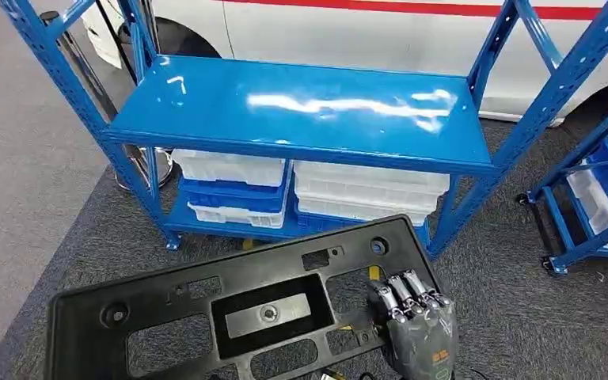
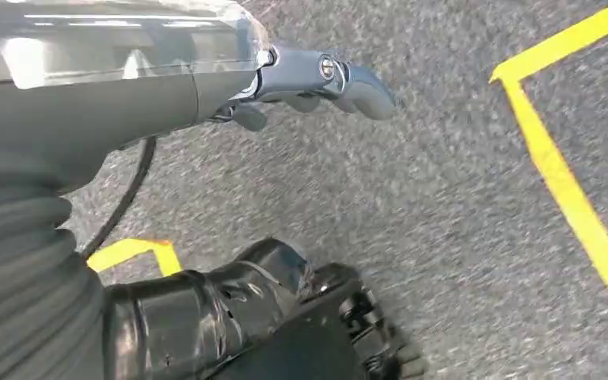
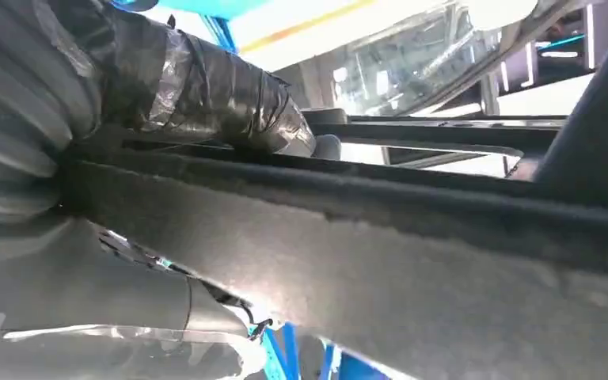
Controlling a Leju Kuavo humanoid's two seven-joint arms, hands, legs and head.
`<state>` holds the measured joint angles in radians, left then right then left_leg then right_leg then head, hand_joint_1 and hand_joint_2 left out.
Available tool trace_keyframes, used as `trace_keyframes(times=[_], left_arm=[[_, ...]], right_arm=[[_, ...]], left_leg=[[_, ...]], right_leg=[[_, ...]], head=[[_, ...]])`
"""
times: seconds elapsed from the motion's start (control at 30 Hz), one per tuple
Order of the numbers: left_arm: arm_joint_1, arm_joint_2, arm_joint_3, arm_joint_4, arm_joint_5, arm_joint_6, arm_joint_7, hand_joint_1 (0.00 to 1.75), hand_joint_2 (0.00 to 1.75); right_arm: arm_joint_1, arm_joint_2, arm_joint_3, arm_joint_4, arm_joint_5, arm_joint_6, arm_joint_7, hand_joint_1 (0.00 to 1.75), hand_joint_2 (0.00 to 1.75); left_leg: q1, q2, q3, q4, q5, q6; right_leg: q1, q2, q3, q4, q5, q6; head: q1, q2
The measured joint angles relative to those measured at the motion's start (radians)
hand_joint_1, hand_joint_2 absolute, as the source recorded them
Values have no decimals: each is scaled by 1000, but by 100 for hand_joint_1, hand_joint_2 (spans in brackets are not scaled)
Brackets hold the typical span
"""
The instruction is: Take the parts from the cabinet and place them on the table.
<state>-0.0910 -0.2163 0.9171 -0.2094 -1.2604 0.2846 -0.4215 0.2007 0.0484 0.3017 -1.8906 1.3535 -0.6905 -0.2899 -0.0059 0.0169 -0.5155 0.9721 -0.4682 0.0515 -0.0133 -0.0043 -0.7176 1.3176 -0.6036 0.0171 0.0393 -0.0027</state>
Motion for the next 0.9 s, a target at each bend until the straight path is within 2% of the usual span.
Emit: trace_keyframes(times=[0.03, 0.07, 0.1, 0.13, 0.17, 0.2, 0.3, 0.33, 0.37, 0.4, 0.43, 0.47, 0.5, 0.53, 0.57, 0.6, 0.63, 0.67, 0.7, 0.8, 0.83, 0.87, 0.9], left_arm=[[0, 0, 0, 0, -2, 0, 0, 0, 175], [0, 0, 0, 0, -2, 0, 0, 0, 175], [0, 0, 0, 0, -2, 0, 0, 0, 175], [0, 0, 0, 0, -2, 0, 0, 0, 175], [0, 0, 1, 0, -2, 0, 0, 0, 175], [0, -1, 1, 0, -2, 1, 0, 0, 175], [0, -1, 4, 0, -2, 3, -1, 0, 175], [2, -1, 6, 0, -2, 4, -1, 0, 175], [3, -1, 6, 0, -2, 6, -2, 0, 175], [4, -1, 6, 0, -2, 6, -2, 0, 175], [6, -1, 7, 0, -2, 6, -2, 0, 175], [5, -1, 7, 0, -2, 6, -2, 0, 175], [5, -1, 8, 0, -2, 6, -2, 0, 175], [5, -1, 8, 0, -2, 7, -2, 0, 175], [5, -1, 8, 0, -1, 8, -2, 0, 175], [6, -1, 8, 0, -1, 8, -3, 0, 175], [5, -1, 8, 0, 1, 9, -3, 0, 175], [4, -1, 9, 0, 1, 9, -3, 0, 175], [4, -1, 9, 0, 1, 10, -4, 0, 175], [5, -1, 10, 0, 2, 12, -5, 0, 175], [6, -1, 10, 0, 2, 12, -5, 0, 175], [6, -2, 11, 0, 4, 13, -7, 0, 175], [5, -2, 11, 0, 4, 14, -10, 0, 175]], right_arm=[[1, 0, 0, 2, 1, 0, 6, 175, 175], [1, 0, -1, 2, 2, 0, 8, 175, 175], [1, 0, -2, 2, 2, 0, 8, 175, 175], [1, 0, -3, 2, 2, 0, 8, 175, 175], [-1, 1, -4, 2, 0, 0, 5, 175, 175], [0, 3, -5, 1, -6, 0, 1, 175, 175], [4, 14, -15, 1, -28, 0, -10, 175, 175], [5, 18, -18, 1, -32, 0, -14, 175, 175], [5, 22, -22, 1, -34, 0, -16, 175, 175], [6, 26, -23, 1, -35, 0, -18, 175, 175], [8, 30, -24, 1, -38, 0, -21, 175, 175], [9, 31, -25, 1, -43, 0, -25, 175, 175], [11, 34, -27, 1, -48, 0, -29, 175, 175], [14, 36, -31, 1, -53, 0, -37, 175, 175], [18, 39, -36, 1, -60, 0, -45, 175, 175], [22, 44, -43, 1, -69, 0, -52, 175, 175], [27, 48, -51, -1, -77, 0, -60, 175, 175], [32, 51, -56, -5, -86, 0, -66, 175, 175], [35, 54, -62, -11, -98, 0, -79, 175, 175], [45, 71, -91, -23, -142, -1, -121, 175, 175], [51, 76, -103, -28, -158, -1, -137, 175, 175], [57, 78, -115, -33, -176, -1, -152, 175, 175], [61, 80, -128, -38, -199, -1, -170, 175, 175]], left_leg=[[0, 0, -20, 8, 8, -2], [0, 0, -40, 18, 16, -4], [0, 0, -59, 29, 20, -6], [0, -1, -74, 42, 24, -9], [-1, -1, -85, 50, 27, -14], [-4, -2, -90, 57, 32, -20], [0, -2, -95, 53, 54, -37], [-1, -5, -103, 57, 46, -44], [1, -8, -117, 78, 9, -50], [3, -8, -132, 125, -47, -54], [7, -8, -151, 199, -106, -59], [10, -8, -169, 274, -146, -62], [11, -8, -176, 324, -159, -65], [12, -8, -168, 341, -144, -67], [14, -8, -144, 320, -111, -67], [16, -8, -97, 257, -69, -67], [16, -8, -37, 169, -39, -66], [17, -10, 16, 84, -42, -63], [10, -13, 50, 30, -62, -59], [6, -15, 42, 17, -57, -46], [12, -14, 38, 4, -48, -33], [14, -8, 39, 2, -40, -26], [14, -7, 30, 2, -34, -15]], right_leg=[[0, 0, 10, 18, 28, 0], [0, 0, 40, -6, 72, -1], [0, 0, 89, -67, 108, -3], [0, 0, 155, -155, 120, -6], [2, 0, 202, -240, 72, -12], [10, 1, 231, -288, 57, -15], [16, 1, 217, -289, 69, -30], [3, -3, 205, -298, 83, -39], [3, -3, 198, -299, 93, -48], [2, -4, 187, -297, 101, -55], [3, -4, 174, -297, 111, -55], [4, -4, 161, -295, 119, -55], [4, -5, 149, -292, 127, -53], [4, -6, 136, -290, 135, -52], [4, -6, 124, -288, 142, -50], [3, -6, 113, -285, 149, -48], [3, -5, 105, -281, 154, -43], [2, -5, 100, -278, 158, -39], [6, -5, 93, -276, 164, -32], [3, -6, 90, -287, 189, -16], [8, -5, 88, -286, 189, -11], [2, -1, 83, -271, 167, -7], [2, 0, 67, -227, 122, -4]], head=[[0, 0], [0, 0], [0, 0], [0, 0], [0, 0], [-1, 0], [0, 0], [1, 0], [0, 0], [-3, 0], [-2, 0], [-3, 0], [-2, 0], [-3, 0], [-3, 0], [-3, 0], [-3, 0], [-3, 0], [-3, 0], [-2, 0], [-1, 0], [-2, 0], [1, 0]])
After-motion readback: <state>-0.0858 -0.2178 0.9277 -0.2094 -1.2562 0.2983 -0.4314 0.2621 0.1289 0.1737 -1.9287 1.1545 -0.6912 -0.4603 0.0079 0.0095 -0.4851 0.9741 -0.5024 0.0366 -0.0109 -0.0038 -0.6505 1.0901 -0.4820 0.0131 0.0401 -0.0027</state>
